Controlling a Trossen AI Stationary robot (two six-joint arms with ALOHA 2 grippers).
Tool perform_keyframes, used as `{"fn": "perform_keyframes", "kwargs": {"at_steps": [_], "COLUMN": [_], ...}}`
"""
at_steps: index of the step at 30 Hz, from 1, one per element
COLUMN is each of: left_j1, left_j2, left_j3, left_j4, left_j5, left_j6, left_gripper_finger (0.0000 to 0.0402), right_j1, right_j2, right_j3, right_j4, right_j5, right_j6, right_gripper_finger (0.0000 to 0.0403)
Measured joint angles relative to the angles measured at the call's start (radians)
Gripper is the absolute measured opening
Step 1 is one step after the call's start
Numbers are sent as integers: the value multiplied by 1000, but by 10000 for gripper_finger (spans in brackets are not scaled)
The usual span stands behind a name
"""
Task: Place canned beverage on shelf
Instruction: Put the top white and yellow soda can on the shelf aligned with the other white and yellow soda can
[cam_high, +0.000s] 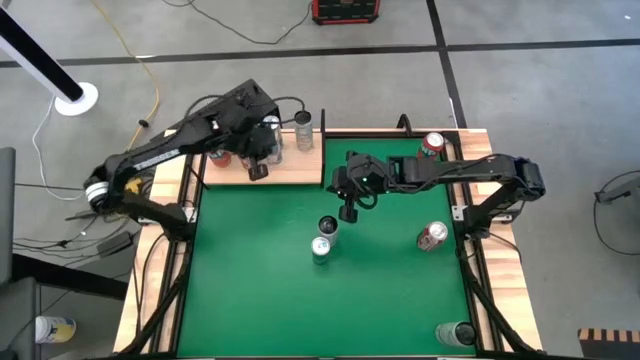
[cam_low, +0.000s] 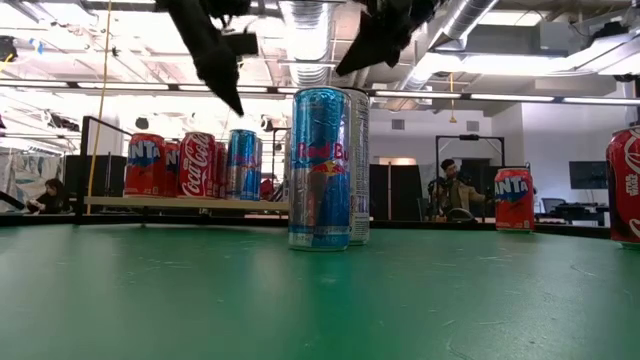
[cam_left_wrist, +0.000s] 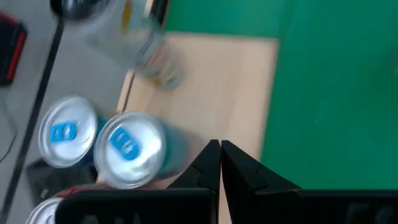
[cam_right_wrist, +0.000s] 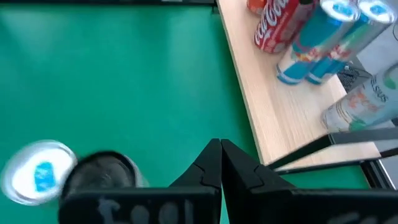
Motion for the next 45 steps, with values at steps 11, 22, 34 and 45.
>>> {"fn": "perform_keyframes", "kwargs": {"at_steps": [11, 22, 34, 45], "left_j1": [-263, -531, -624, -624], "left_j2": [-379, -722, -824, -822], "left_j3": [-187, -657, -977, -1235], "left_j4": [141, 696, 920, 1249], "left_j5": [157, 155, 9, 13], "left_j6": [-154, -333, -393, -433], "left_gripper_finger": [0, 0, 0, 0], "right_j1": [134, 193, 179, 188], "right_j2": [-2, -2, 30, 106], "right_j3": [90, 89, 89, 89], "right_j4": [-126, -86, -88, -84], "right_j5": [0, 1, 36, 145], "right_j6": [49, 133, 228, 279], "right_gripper_finger": [26, 135, 297, 311]}}
